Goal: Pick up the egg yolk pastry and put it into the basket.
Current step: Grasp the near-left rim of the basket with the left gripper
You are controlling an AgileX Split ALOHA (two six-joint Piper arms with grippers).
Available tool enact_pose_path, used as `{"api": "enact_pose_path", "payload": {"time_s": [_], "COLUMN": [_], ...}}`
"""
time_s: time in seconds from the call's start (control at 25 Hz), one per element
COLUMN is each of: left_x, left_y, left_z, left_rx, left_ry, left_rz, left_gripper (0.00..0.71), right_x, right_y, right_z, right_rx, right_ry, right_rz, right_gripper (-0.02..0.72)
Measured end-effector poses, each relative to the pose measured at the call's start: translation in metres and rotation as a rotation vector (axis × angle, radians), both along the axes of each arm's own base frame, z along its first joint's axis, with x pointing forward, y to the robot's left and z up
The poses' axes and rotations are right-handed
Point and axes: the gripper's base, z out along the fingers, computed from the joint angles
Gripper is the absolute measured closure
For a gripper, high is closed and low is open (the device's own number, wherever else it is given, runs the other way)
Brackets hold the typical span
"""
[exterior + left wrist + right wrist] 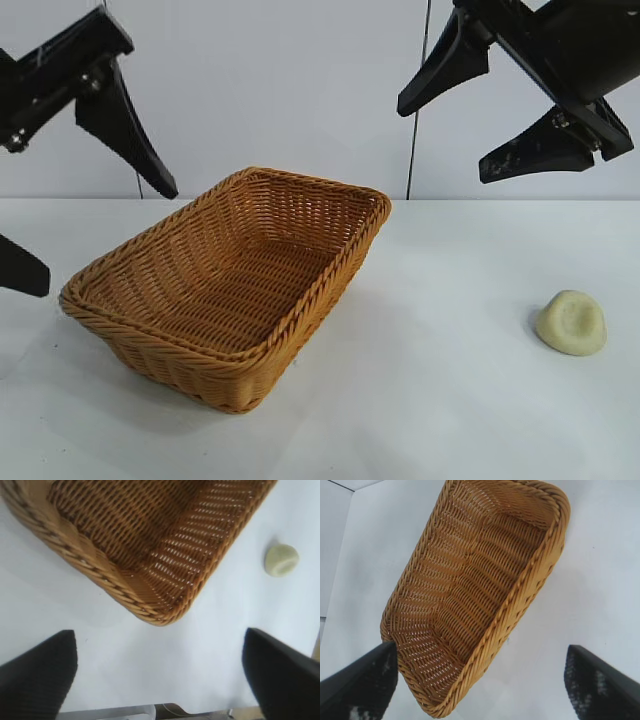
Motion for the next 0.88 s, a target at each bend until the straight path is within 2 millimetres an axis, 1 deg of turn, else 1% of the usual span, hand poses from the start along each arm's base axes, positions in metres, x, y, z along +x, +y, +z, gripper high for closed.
{"api": "enact_pose_path", "payload": {"time_s": [0.08,0.16,0.4,0.6,0.88], "left_x": [0.0,0.005,0.017,0.026,0.039], "left_y": [-0.005,-0.004,-0.005,-0.01,-0.018], "left_z": [-0.002,-0.007,-0.031,-0.053,-0.09], "left_rx": [0.001,-0.003,0.014,0.03,0.058], "left_ry": [0.004,0.031,0.128,0.183,0.231], "left_rz": [0.065,0.169,0.371,0.421,0.439], "left_gripper": [0.065,0.065,0.065,0.065,0.065], "right_x": [0.0,0.0,0.0,0.0,0.001], "right_y": [0.0,0.0,0.0,0.0,0.0], "right_z": [0.0,0.0,0.0,0.0,0.0], "right_rx": [0.0,0.0,0.0,-0.001,-0.002], "right_ry": [0.0,0.0,0.0,-0.003,-0.006], "right_rz": [0.0,0.0,0.0,-0.004,-0.007], "right_gripper": [0.057,0.057,0.057,0.057,0.057]}}
